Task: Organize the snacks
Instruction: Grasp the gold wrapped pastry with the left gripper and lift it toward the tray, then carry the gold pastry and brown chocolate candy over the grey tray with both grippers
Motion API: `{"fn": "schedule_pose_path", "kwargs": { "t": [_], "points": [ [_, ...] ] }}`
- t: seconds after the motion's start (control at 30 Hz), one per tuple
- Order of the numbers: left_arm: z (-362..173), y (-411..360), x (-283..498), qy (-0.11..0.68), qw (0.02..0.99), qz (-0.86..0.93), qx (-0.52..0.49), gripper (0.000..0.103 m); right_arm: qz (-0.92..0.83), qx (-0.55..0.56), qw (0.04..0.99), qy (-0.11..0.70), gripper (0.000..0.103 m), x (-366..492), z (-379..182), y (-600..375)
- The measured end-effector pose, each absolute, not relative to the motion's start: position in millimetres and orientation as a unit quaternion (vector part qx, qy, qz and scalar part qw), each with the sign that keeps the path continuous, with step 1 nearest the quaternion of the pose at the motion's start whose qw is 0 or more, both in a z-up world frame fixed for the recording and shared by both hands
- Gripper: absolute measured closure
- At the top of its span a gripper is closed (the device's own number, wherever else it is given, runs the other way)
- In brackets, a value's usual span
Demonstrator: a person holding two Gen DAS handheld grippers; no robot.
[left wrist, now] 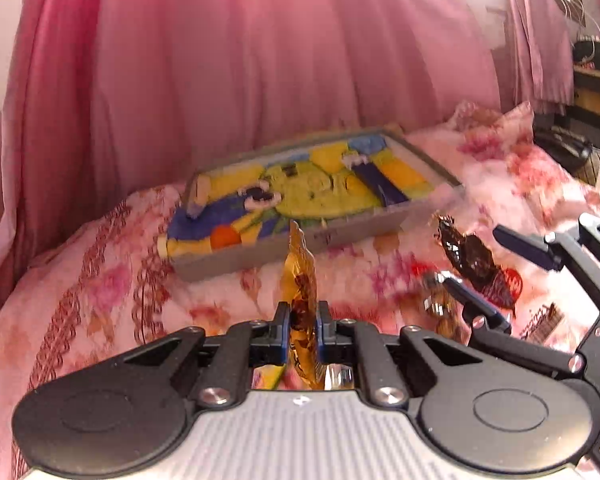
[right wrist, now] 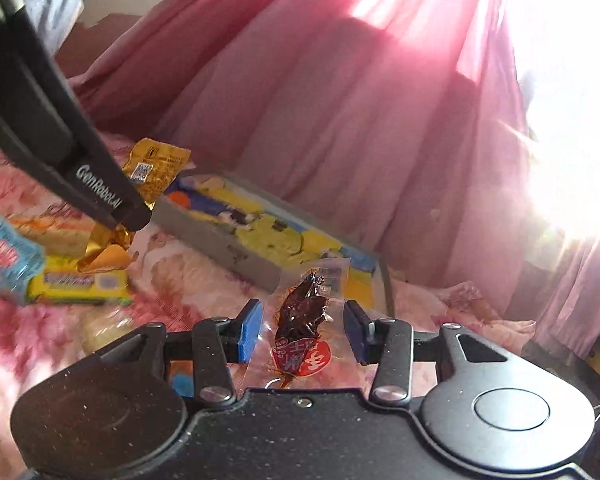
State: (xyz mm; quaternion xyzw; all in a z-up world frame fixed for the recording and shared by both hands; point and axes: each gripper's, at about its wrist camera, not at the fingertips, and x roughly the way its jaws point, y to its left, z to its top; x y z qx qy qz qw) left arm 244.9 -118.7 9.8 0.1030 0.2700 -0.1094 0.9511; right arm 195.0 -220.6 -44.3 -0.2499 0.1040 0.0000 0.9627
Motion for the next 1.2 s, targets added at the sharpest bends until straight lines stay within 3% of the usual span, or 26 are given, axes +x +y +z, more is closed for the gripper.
{"fn": "schedule_pose_path", "kwargs": {
  "t": [0.53, 1.2],
  "points": [
    [47, -146, 359, 0.169, 0.978, -0.122, -0.023, 0.09, -0.063, -0.191, 0.98, 0.008, 0.057, 307, -28, -248],
    [-5, -162, 430, 0.229, 0.956, -0.136, -0.123, 0.09, -0.055, -0.064, 0.992, 0.093, 0.057, 388, -43, -284]
  ]
}}
